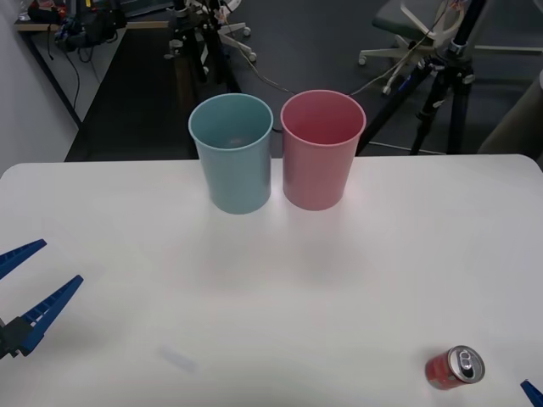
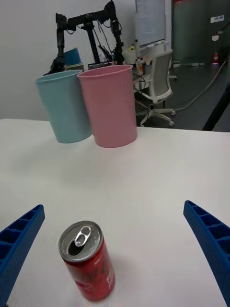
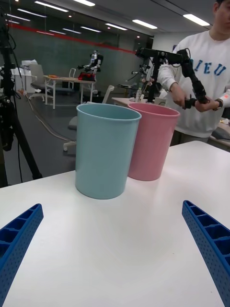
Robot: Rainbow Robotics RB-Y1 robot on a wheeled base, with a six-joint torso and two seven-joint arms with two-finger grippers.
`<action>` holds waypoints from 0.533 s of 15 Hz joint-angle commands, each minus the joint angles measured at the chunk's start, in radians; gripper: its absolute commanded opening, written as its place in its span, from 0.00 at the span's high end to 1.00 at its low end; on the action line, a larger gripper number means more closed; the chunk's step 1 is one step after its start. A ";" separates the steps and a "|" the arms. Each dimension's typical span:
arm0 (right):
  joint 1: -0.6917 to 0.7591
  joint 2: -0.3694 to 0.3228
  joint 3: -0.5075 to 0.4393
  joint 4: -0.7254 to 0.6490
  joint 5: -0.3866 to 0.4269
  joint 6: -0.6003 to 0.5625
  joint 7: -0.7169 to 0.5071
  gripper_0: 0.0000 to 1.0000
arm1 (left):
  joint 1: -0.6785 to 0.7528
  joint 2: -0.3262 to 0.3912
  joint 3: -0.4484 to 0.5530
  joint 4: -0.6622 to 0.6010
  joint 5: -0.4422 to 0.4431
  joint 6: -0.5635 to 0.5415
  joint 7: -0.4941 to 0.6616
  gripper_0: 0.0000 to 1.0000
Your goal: Grasp the object on the table and drop it into the matching bin: aluminum can to the light blue bin, PET bottle to the pink bin.
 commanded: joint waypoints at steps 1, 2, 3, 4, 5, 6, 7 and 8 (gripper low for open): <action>0.060 -0.001 0.014 0.014 -0.022 -0.010 0.083 0.00 | 0.000 0.000 0.000 0.000 0.000 0.000 0.000 0.00; 0.065 0.000 0.016 0.034 -0.023 -0.024 0.106 0.00 | 0.000 0.000 0.000 0.000 0.000 0.000 0.000 0.00; 0.066 0.000 0.019 0.067 -0.026 -0.046 0.134 0.00 | 0.000 0.000 0.000 0.000 0.000 0.000 0.000 0.00; 0.063 0.000 0.022 0.096 -0.028 -0.064 0.166 0.00 | 0.000 0.000 0.000 0.000 0.000 0.000 0.000 0.00; 0.063 -0.001 0.025 0.118 -0.031 -0.075 0.189 0.00 | 0.000 0.000 0.000 0.000 0.000 0.000 0.000 0.00; 0.062 0.000 0.030 0.138 -0.034 -0.086 0.218 0.00 | 0.000 0.000 0.000 0.000 0.000 0.000 0.000 0.00; 0.065 0.000 0.037 0.155 -0.039 -0.096 0.241 0.00 | 0.000 0.000 0.000 0.000 0.000 0.000 0.000 0.00; 0.065 -0.001 0.042 0.175 -0.040 -0.104 0.272 0.00 | 0.000 0.000 0.000 0.000 0.000 0.000 0.000 0.00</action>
